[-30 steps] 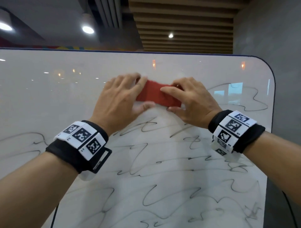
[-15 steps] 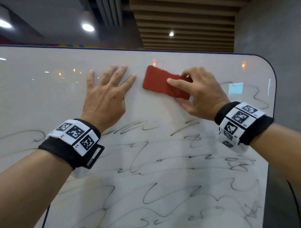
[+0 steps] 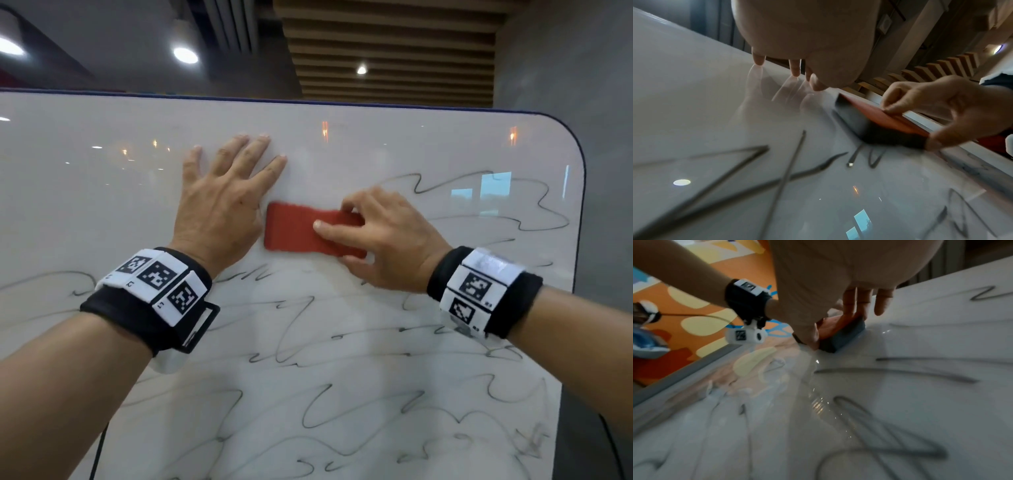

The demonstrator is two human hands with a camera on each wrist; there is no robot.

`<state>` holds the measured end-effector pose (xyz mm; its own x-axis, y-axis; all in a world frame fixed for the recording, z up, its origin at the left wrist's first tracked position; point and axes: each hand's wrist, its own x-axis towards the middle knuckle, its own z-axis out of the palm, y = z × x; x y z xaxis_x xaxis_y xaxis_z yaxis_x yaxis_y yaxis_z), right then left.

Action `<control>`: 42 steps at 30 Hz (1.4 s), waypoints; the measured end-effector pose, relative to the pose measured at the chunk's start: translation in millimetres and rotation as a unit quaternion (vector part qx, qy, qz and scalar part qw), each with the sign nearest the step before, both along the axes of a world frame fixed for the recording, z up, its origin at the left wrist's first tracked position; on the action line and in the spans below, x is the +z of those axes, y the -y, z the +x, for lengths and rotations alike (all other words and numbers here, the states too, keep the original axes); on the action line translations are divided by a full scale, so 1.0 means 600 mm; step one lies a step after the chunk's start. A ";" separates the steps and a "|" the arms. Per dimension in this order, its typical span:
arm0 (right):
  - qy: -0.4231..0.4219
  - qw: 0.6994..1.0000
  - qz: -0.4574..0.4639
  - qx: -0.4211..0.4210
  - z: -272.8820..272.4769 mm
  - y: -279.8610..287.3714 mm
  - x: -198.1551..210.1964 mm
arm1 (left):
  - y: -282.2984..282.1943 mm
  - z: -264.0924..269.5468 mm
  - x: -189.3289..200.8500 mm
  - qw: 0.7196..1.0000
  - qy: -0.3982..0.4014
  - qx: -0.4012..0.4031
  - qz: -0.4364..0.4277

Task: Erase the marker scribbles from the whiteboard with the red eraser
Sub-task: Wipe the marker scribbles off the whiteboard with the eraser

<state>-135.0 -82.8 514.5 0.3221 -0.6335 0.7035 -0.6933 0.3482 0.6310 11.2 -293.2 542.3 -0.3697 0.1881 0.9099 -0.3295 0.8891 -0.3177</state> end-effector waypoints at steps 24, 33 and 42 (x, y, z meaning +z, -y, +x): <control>0.029 0.994 -0.078 -0.064 -0.059 -0.094 -0.003 | -0.025 -0.018 -0.027 1.000 0.021 0.000 -0.017; 0.080 0.981 -0.153 -0.089 -0.072 -0.120 0.015 | -0.040 -0.030 -0.034 0.998 0.055 0.021 -0.016; 0.080 0.982 -0.141 -0.097 -0.079 -0.132 0.014 | -0.069 -0.053 -0.035 0.997 0.072 0.021 -0.016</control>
<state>-182.5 -3.7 523.2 0.0851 -0.4450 0.8915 -0.6791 0.6288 0.3787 -20.3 -251.7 521.4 -0.5053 0.1975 0.8401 -0.3154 0.8638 -0.3928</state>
